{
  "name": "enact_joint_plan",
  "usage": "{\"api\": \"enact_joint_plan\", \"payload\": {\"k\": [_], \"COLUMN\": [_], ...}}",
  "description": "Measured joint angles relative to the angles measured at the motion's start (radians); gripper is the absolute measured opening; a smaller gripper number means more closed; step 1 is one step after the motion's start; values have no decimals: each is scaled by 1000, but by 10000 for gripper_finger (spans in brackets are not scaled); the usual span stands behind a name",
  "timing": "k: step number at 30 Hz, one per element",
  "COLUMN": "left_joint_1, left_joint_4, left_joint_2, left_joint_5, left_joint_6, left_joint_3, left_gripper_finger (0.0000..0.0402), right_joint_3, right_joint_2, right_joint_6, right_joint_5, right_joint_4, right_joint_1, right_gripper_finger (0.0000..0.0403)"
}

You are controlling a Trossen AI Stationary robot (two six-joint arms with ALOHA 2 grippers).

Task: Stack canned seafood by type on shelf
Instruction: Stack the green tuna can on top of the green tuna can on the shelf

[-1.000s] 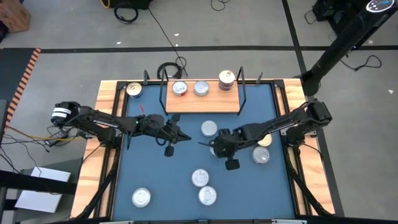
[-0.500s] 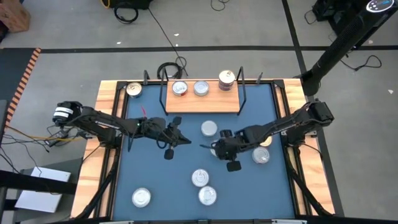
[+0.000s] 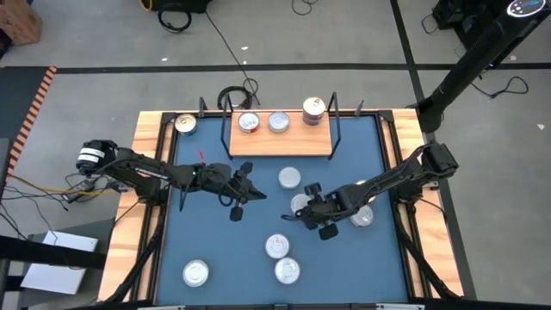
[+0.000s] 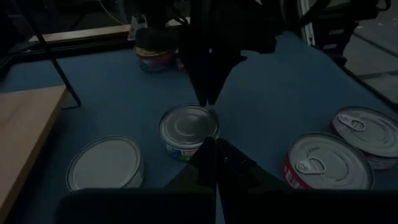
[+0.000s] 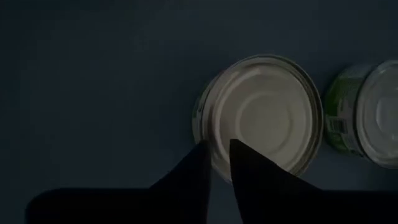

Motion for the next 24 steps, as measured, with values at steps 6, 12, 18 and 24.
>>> {"api": "enact_joint_plan", "payload": {"k": [6,12,18,24], "left_joint_1": [0,0,0,0], "left_joint_4": [3,1,1,2], "left_joint_2": [2,3,3,3], "left_joint_5": [0,0,0,0], "left_joint_6": [0,1,1,5], "left_joint_3": [0,0,0,0], "left_gripper_finger": [6,6,6,6], "right_joint_3": [-1,-4,-34,-52], "right_joint_2": [12,11,10,7], "right_joint_6": [-50,-50,-59,-78], "right_joint_5": [-23,-24,-23,-20], "right_joint_4": [2,9,22,47], "right_joint_1": [7,7,-1,-1], "right_gripper_finger": [55,54,58,60]}}
